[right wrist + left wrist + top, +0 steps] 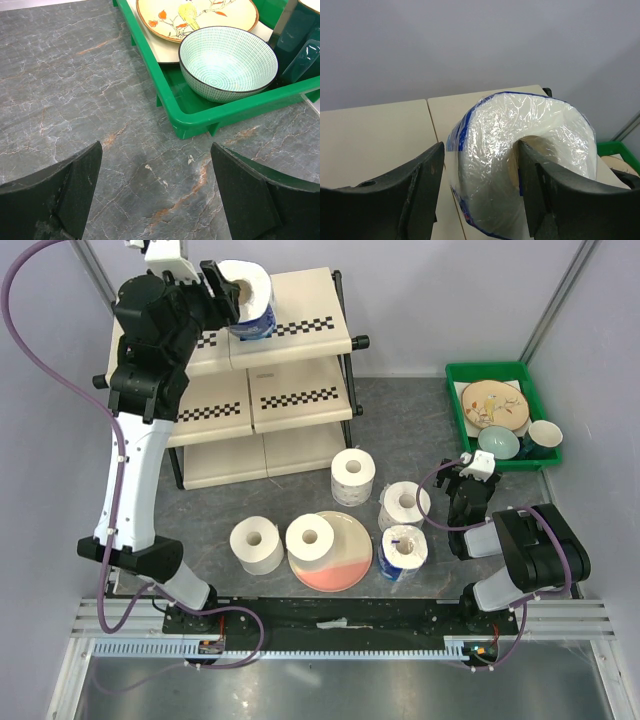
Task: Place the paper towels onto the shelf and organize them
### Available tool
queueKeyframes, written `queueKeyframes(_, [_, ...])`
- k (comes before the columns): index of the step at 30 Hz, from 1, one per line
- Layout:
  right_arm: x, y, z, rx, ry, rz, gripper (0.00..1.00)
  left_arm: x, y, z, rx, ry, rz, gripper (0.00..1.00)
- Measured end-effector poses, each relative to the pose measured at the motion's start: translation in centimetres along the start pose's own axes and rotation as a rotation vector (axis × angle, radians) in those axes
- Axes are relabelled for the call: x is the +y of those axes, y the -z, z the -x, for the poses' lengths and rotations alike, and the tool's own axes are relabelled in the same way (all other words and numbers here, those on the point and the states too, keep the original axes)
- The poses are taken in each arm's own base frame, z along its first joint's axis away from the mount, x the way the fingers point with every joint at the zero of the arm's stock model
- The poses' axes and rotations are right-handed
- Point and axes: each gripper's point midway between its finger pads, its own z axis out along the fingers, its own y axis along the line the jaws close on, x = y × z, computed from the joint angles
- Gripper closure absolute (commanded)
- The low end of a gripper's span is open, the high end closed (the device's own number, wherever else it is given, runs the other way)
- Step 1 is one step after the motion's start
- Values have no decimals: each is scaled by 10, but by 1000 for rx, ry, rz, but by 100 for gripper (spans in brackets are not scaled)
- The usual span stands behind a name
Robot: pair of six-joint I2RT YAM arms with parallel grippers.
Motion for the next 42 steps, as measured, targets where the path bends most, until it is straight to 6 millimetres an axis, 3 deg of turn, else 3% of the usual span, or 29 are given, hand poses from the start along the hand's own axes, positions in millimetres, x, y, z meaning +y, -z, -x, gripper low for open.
queueKeyframes(7, [0, 0, 0, 0, 0, 0, 2, -1, -13, 2, -19, 21, -12, 33])
queueKeyframes(24, [0, 0, 0, 0, 0, 0, 2, 0, -13, 12, -50, 49, -25, 33])
queueKeyframes(29, [0, 0, 0, 0, 0, 0, 2, 0, -3, 16, -64, 53, -29, 32])
queueKeyframes(33, [0, 0, 0, 0, 0, 0, 2, -4, 22, 26, -97, 61, -59, 31])
queueKeyframes(37, [0, 0, 0, 0, 0, 0, 2, -11, 75, 40, -153, 97, -113, 30])
queueKeyframes(40, [0, 0, 0, 0, 0, 0, 2, -18, 124, 28, -164, 145, -173, 30])
queueKeyframes(42, [0, 0, 0, 0, 0, 0, 2, -23, 147, 7, -136, 185, -215, 30])
